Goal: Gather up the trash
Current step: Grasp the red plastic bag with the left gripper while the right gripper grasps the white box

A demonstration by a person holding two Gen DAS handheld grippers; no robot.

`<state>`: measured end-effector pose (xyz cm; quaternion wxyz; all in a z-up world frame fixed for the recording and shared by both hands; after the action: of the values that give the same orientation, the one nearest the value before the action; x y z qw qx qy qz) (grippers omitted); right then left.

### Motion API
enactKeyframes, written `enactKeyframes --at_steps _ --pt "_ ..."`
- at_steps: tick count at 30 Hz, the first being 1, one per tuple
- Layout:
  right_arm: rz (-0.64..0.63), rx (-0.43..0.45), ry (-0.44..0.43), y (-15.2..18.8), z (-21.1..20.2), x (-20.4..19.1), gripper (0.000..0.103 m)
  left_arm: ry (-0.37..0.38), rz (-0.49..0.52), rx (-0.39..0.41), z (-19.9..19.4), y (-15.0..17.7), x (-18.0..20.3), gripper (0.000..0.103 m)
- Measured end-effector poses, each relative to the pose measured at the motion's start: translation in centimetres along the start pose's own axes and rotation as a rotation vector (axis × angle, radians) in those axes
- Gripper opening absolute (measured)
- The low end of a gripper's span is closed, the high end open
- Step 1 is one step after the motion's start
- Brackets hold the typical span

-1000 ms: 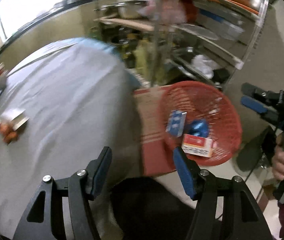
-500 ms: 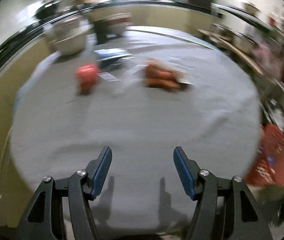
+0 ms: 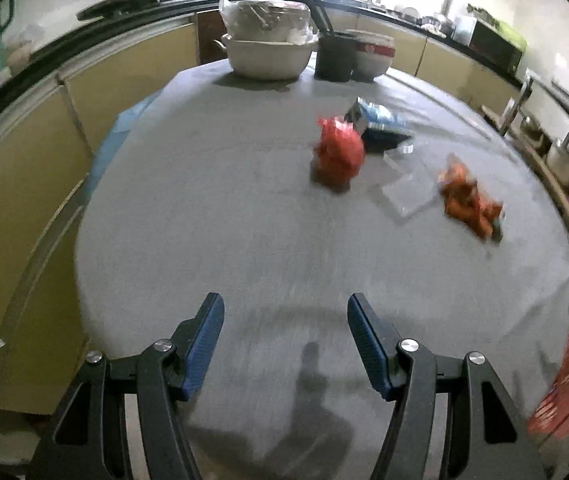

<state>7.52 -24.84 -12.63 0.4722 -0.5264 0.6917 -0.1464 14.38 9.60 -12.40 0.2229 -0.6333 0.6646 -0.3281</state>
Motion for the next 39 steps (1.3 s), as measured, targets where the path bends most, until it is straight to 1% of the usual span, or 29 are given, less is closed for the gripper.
enactKeyframes --at_steps 4,7,10,12,16,19,21,22,23,24,25,26,27,29,31,33,36,39 --pt "-0.024 -0.001 0.007 -3.3 3.8 -0.2 0.065 0.052 -0.043 -0.002 3.1 -3.9 0.1 0.065" --pt "-0.047 -0.008 0.023 -5.7 6.9 0.0 0.065 0.056 -0.033 -0.013 5.8 -6.5 0.5 0.065" --pt "-0.077 -0.011 0.052 -7.6 9.7 0.4 0.065 0.101 -0.032 -0.034 8.3 -8.5 1.2 0.065" --pt "-0.090 -0.031 0.055 -8.7 11.8 0.8 0.066 0.126 -0.042 -0.061 10.2 -9.7 1.7 0.065" --pt "-0.090 -0.081 0.056 -9.7 15.4 1.7 0.066 0.171 -0.059 -0.115 13.3 -11.2 2.7 0.065" --pt "-0.085 -0.148 0.043 -9.7 18.0 2.5 0.066 0.199 -0.066 -0.152 15.1 -11.7 3.3 0.065" --pt "-0.082 -0.202 0.030 -9.4 19.8 2.9 0.066 0.212 -0.076 -0.181 16.2 -11.7 3.4 0.060" --pt "-0.082 -0.219 0.027 -9.2 20.3 2.9 0.066 0.218 -0.090 -0.200 16.7 -11.6 3.3 0.048" --pt "-0.087 -0.230 0.027 -8.9 20.7 2.9 0.065 0.231 -0.104 -0.222 17.2 -11.4 3.3 0.045" --pt "-0.109 -0.210 0.027 -8.9 20.6 2.7 0.054 0.248 -0.123 -0.227 17.5 -11.3 3.2 0.045" --pt "-0.112 -0.219 0.018 -8.8 20.6 2.6 0.054 0.256 -0.140 -0.222 17.4 -11.1 3.0 0.045" --pt "-0.093 -0.221 0.002 -8.7 20.5 2.7 0.052 0.262 -0.150 -0.220 17.2 -11.0 2.8 0.044" --pt "-0.091 -0.209 -0.007 -8.6 20.2 2.7 0.050 0.264 -0.156 -0.218 17.0 -10.9 2.6 0.043" --pt "-0.128 -0.182 0.006 -8.2 18.9 2.4 0.050 0.255 -0.171 -0.217 16.1 -10.3 2.0 0.042" --pt "-0.100 -0.157 0.001 -8.0 17.1 2.5 0.050 0.246 -0.176 -0.214 14.9 -9.5 1.6 0.042" --pt "-0.077 -0.110 -0.012 -8.0 14.5 2.5 0.050 0.216 -0.168 -0.197 13.2 -8.6 1.2 0.042" --pt "-0.046 -0.064 -0.037 -7.6 10.8 2.3 0.050 0.199 -0.170 -0.162 10.1 -7.0 0.9 0.042" --pt "-0.032 -0.029 -0.054 -6.5 7.2 2.0 0.050 0.188 -0.156 -0.130 6.7 -5.5 1.5 0.042"
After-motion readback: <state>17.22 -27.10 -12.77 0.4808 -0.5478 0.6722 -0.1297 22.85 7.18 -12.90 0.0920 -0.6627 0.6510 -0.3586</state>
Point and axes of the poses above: each gripper's, at about its wrist camera, not at the fingertips, and z roughly the way its jaws point, x to its right, y to its underside, the point moved 2 cm from there along z, roughly the way its jaws point, and after that the axes turned 13 degrees about x, right-handed, at the moved point
